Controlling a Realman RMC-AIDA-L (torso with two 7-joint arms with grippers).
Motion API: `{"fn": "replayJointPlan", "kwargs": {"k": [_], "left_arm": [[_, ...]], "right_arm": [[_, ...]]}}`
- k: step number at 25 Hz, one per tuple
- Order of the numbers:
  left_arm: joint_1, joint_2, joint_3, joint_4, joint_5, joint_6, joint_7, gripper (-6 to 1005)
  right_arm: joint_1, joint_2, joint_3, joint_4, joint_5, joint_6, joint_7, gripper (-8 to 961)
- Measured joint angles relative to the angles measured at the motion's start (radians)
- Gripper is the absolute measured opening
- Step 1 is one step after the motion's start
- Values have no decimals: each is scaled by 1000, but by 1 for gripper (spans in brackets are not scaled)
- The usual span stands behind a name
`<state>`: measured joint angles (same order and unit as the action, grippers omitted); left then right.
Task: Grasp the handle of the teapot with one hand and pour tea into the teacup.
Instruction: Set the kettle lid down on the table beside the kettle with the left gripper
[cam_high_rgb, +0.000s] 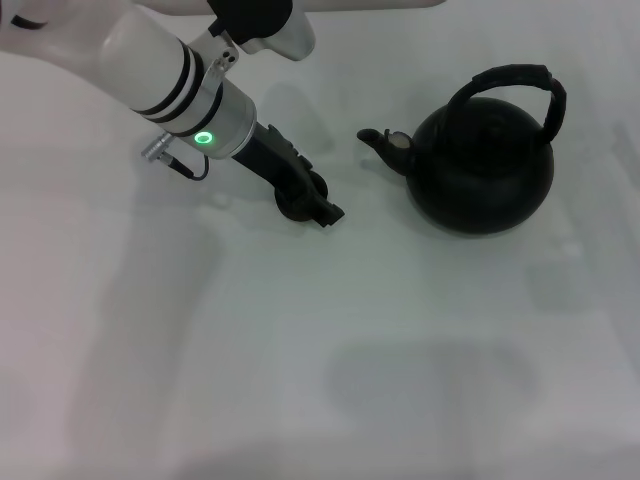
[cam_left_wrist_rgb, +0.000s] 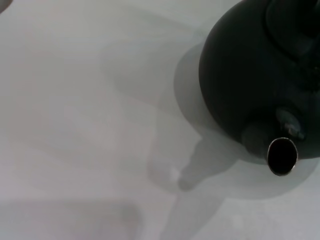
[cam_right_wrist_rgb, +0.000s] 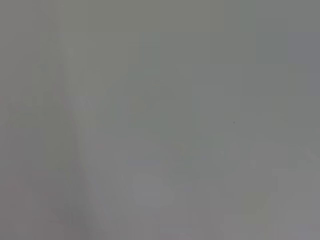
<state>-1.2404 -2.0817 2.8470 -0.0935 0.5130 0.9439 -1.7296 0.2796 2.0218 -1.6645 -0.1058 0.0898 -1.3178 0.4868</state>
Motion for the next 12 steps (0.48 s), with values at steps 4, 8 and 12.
{"fn": "replayJointPlan", "kwargs": {"k": [4,8,12], "left_arm": [[-2,0,0,0,-1,0,2,784],[-8,4,-1,-8,-29,-1,4,882],[-10,7,-2,-13,-75,-2,25,880]], "right_arm": [[0,0,0,0,-1,-1,0,859],[0,0,0,0,-1,-2,0,859],[-2,0,0,0,-1,-2,0,858]]}}
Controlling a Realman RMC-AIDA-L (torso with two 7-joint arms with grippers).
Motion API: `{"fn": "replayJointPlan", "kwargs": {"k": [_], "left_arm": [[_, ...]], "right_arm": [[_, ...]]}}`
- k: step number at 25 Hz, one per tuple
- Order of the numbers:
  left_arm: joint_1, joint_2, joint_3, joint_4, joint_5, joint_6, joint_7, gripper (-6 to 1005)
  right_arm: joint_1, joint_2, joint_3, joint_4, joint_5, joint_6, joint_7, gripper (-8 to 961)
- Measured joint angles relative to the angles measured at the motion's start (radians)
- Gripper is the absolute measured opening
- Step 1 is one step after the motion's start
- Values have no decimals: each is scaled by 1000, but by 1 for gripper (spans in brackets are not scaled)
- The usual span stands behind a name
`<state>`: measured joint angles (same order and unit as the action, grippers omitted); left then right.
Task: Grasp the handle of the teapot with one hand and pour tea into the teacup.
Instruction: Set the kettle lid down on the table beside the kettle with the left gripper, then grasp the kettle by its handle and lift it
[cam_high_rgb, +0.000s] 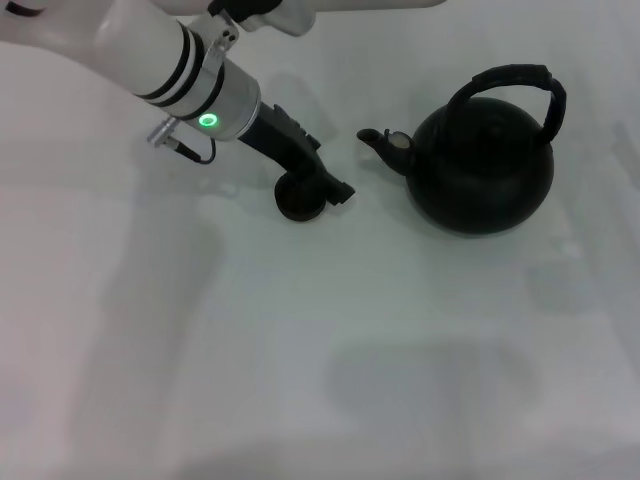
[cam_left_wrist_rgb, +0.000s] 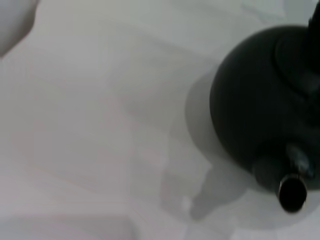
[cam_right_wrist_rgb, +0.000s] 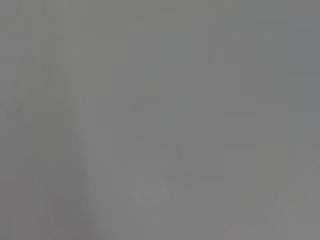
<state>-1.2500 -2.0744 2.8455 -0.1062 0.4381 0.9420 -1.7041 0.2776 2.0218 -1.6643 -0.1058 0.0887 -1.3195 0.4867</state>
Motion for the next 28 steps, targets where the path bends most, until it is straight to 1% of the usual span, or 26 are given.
{"fn": "replayJointPlan", "kwargs": {"k": [7,12,13,14,19,23,26,28], "left_arm": [[12,3,0,-32,-80,10,61,880],[39,5,0,-68,-142,29,97,880],[51,5,0,-89,-190,51,131,879],[56,5,0,-99,-208,60,145,879],[121,5,0,-177,-463,158,318,879],[189,5,0,-205,-625,175,414,879],[264,4,0,-207,-774,198,507,879],[327,4,0,-206,-902,248,588,880]], "right_arm": [[0,-1,0,0,3,0,-1,858],[0,-2,7,0,7,0,-1,858],[0,-2,7,0,7,0,-2,858],[1,-2,8,0,7,0,-3,858],[6,-3,8,0,8,0,-4,858],[8,-4,8,-1,8,0,-1,857],[3,-4,8,-11,9,-15,1,857],[2,-4,8,-16,9,-38,6,857]]}}
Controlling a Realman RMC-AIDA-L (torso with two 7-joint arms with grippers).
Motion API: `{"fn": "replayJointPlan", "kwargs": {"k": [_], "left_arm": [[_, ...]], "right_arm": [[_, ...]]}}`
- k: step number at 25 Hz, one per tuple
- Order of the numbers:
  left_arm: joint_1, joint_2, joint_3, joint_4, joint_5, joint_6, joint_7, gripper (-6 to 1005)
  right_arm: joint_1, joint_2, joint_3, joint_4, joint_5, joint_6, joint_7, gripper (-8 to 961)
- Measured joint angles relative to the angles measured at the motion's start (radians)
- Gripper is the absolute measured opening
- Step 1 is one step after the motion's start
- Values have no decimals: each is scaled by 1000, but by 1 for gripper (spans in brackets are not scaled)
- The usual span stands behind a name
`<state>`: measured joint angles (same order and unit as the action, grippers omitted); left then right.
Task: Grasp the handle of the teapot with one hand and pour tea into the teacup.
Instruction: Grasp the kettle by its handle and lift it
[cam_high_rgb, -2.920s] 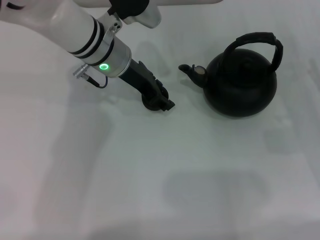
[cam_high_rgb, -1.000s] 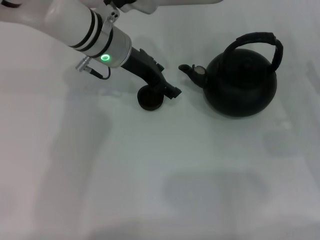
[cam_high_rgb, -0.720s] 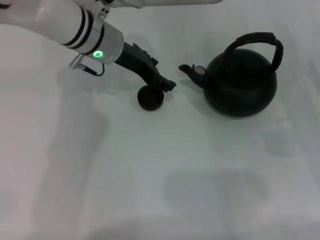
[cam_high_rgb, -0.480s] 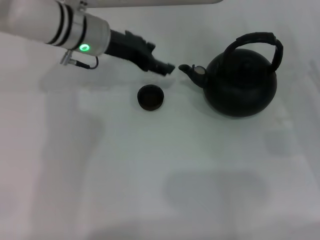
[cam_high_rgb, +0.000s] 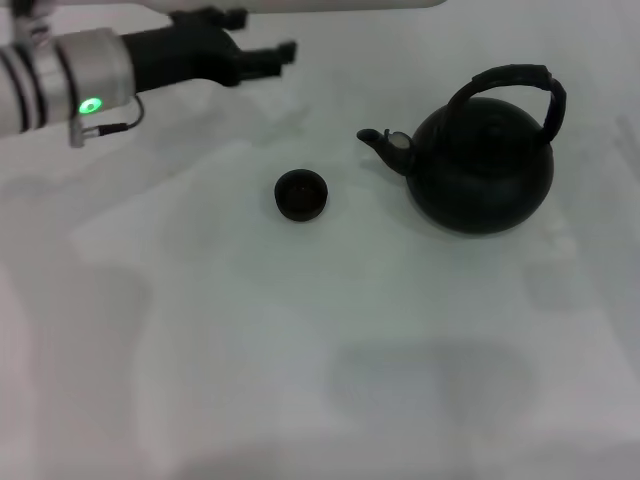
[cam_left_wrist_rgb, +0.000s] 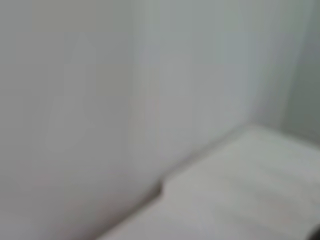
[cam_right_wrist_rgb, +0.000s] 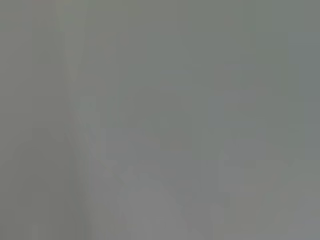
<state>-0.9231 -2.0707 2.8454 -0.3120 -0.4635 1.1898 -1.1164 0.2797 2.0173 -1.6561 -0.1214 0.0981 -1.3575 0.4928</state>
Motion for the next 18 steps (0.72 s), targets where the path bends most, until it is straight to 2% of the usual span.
{"fn": "replayJointPlan", "kwargs": {"k": [5,9,15,18], "left_arm": [[142,-3,0,20,-276,115,183,880],[242,-3,0,115,-455,134,339,880],[367,-6,0,286,-726,134,601,878],[407,-8,0,355,-816,130,713,878]], "right_arm": [[-2,-5,2,-8,3,-52,85,857],[-2,-13,-5,-11,-12,-85,161,857],[-3,-44,-8,0,-198,-153,259,857],[-7,-55,-8,4,-293,-151,280,856]]}}
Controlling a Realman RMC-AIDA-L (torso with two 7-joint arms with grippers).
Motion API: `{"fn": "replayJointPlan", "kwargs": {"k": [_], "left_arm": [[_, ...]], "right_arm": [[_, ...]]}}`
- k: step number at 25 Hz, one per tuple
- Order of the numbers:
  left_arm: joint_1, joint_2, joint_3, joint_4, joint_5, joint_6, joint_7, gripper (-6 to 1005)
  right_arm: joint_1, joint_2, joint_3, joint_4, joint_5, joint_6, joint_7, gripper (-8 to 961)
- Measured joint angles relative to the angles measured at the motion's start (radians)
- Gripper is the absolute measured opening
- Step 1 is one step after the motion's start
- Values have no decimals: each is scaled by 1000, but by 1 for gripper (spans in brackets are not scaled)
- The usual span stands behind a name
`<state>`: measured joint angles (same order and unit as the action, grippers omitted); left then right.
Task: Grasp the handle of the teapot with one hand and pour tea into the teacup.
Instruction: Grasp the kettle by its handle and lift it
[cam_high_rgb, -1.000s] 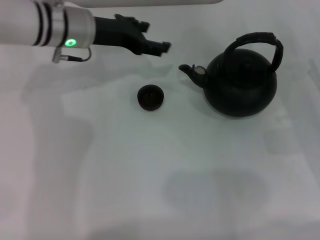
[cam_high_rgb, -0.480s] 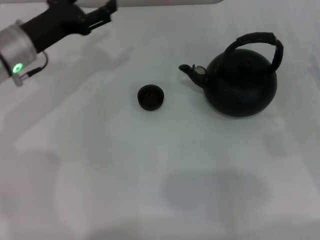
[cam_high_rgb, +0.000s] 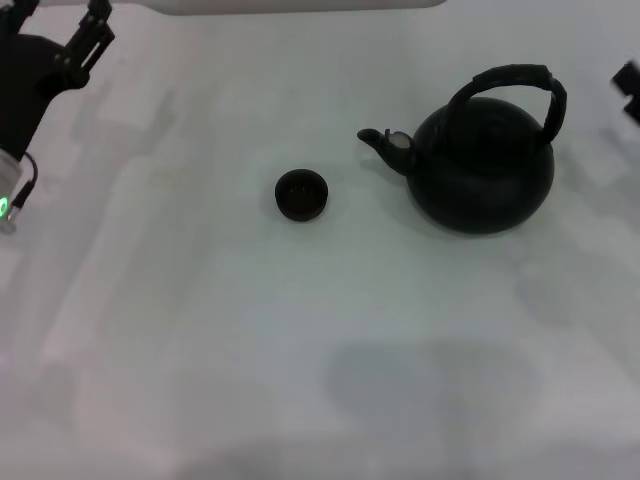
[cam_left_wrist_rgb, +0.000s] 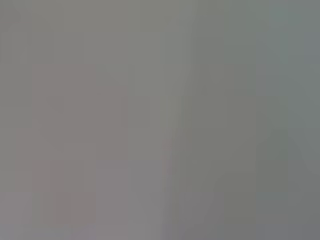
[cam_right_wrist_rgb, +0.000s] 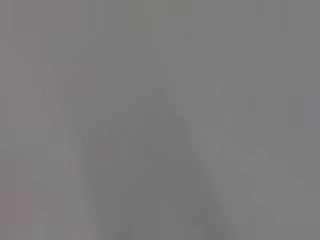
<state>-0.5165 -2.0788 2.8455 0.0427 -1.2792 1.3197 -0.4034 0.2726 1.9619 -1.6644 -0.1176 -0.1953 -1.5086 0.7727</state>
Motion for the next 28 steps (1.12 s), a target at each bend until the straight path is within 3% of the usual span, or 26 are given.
{"fn": "replayJointPlan", "kwargs": {"k": [12,28], "left_arm": [[45,-3,-2,44,-43,-13,43,879],[64,-3,-1,47,-45,-30,42,879]], "right_arm": [[22,47,-3,-12,-89,180,-22,856],[43,54,-16,-99,-91,330,-10,855]]}}
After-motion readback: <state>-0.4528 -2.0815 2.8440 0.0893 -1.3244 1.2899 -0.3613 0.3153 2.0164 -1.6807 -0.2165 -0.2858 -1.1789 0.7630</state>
